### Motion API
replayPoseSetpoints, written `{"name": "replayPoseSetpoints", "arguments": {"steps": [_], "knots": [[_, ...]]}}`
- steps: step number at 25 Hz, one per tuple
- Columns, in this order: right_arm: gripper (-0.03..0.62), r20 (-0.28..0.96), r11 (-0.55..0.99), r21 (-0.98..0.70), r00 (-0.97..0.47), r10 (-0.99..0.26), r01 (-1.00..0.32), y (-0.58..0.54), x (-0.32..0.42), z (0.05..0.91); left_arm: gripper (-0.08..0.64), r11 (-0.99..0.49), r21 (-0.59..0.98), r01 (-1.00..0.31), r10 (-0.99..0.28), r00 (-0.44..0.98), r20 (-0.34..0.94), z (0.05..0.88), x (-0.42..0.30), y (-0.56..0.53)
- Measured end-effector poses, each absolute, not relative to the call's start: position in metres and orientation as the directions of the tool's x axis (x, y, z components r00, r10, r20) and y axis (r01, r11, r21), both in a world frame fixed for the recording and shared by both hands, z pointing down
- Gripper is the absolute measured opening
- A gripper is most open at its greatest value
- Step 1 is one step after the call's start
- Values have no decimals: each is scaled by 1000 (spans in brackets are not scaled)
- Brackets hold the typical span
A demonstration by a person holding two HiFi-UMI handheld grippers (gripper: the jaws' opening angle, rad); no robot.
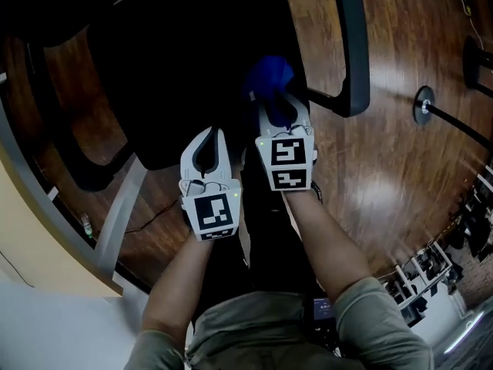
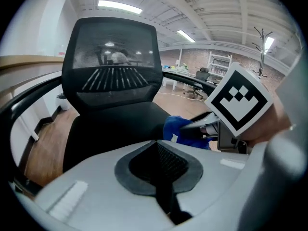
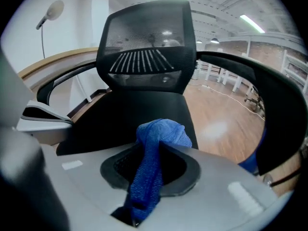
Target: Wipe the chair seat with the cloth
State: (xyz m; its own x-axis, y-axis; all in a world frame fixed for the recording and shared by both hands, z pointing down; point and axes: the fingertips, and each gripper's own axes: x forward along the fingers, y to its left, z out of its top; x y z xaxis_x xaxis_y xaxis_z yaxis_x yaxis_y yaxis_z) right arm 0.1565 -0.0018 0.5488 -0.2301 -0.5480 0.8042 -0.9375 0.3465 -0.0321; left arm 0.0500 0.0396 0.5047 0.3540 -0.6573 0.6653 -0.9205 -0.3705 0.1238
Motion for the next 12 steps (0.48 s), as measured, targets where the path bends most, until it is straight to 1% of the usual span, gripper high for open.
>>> {"name": "replayPoseSetpoints", "arguments": {"steps": [5,12], "knots": [[83,813,242,-15,-153,-562,-970,5,206,555,5,-411,126,-903,-640,384,665,512,82,38],[83,833,180,-31,-125,-539,-983,20,230,576,5,-419,145,-896,-613,397,683,530,104,52]]}}
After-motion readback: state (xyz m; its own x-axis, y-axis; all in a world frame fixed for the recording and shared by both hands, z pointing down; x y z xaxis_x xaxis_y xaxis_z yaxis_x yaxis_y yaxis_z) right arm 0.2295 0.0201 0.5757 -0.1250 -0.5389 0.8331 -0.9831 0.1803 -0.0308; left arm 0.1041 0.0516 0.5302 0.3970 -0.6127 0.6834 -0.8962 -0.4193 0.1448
